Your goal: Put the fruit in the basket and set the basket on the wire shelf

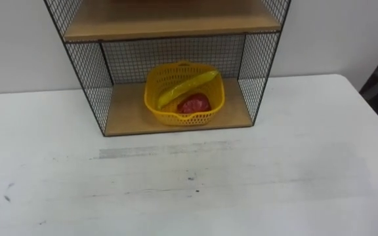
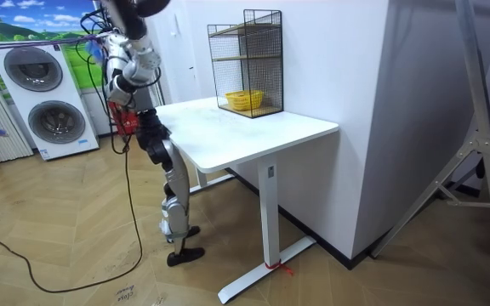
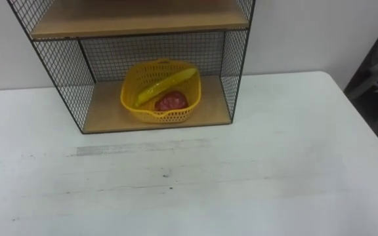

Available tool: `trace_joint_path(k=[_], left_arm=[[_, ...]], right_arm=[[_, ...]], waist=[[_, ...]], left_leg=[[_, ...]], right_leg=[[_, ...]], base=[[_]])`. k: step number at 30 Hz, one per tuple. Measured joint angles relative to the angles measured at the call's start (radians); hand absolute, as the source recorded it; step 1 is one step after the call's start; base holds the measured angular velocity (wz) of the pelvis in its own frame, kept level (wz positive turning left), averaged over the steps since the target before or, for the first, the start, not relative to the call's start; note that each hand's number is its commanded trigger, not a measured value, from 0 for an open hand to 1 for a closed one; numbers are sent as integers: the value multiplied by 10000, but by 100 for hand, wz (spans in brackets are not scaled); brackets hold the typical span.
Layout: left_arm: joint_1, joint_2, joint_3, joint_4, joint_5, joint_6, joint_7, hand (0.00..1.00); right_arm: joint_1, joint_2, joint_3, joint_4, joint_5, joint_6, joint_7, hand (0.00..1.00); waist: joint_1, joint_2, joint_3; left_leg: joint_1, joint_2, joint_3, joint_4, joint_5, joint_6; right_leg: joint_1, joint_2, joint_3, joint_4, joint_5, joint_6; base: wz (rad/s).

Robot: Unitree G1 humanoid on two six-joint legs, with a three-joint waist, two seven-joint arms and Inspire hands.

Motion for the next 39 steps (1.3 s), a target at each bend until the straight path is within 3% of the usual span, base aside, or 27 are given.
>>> trace_joint_path(k=[2,6,9,12,14,19,21,27,31,35,39], left_arm=[[242,-7,24,1325,-531,34,637,0],[386,-68,-584,3856,-959,270,909,0],[421,-755,-1455,5500,-1517,366,867,0],[407,-1855,-2944,7699,-2008,491,385,0],[406,-2196,-3249,8899,-2539,557,9,0],[382,-2747,-3243,11270,-3960,606,-858,0],[329,-2988,-3269,11732,-4199,607,-1180,0],[-93,-3424,-4153,12958,-3683,722,-2674,0],[-339,-3740,-5655,13337,-2056,1304,-3607,0],[-822,-3914,-7223,13388,-594,2012,-4660,0],[-1369,-3925,-8244,13203,335,2428,-5459,0]], right_arm=[[120,-26,-242,1375,886,121,-811,0],[209,9,-100,3567,1697,383,-1254,0],[393,531,372,5341,2714,479,-1278,0],[551,1496,1665,7683,3707,464,-1045,0],[542,1861,1980,9026,4345,464,-885,0],[535,2642,2597,11908,5694,455,-124,0],[402,2992,3165,12497,5669,455,267,0],[-731,3129,5042,14502,5066,710,2046,0],[-1411,3150,6521,15177,4083,1311,3483,0],[-2004,3150,8062,15319,2920,1988,5045,0],[-2548,3174,8558,15298,1921,2338,6041,0]], waist=[[-23,-60,-49],[-36,-26,-64],[-43,-31,-64],[-35,-23,-75],[-30,-22,-85],[1,1,-92],[0,16,-87],[-12,50,-69],[54,38,-60],[114,15,-53],[-86,-51,19]], left_leg=[[-177,-15,-49,52,2,-6],[-215,-27,-121,51,-3,-16],[-283,-30,-224,29,6,-33],[-248,-8,-236,51,3,-49],[-218,7,-239,73,-19,-57],[-137,22,-262,103,-44,-75],[-73,28,-239,100,-53,-78],[221,38,-162,48,-82,-85],[393,194,307,-34,-128,-53],[687,213,464,-311,-72,-130],[746,205,398,-294,4,-216]], right_leg=[[-160,-20,-40,132,-35,27],[-158,-14,-103,132,-58,-4],[-147,-27,-237,40,-1,-81],[-81,-12,-196,8,-4,-99],[-38,2,-186,-10,-52,-50],[83,-2,-248,-25,-97,-95],[121,4,-216,-5,-102,-100],[417,29,-104,-125,-52,-79],[568,28,-47,-172,72,-62],[759,33,7,-354,131,-18],[853,43,-22,-380,138,-12]], base=[[10],[7],[10],[1],[0],[-1],[-4],[-4],[-3],[-9],[6]])
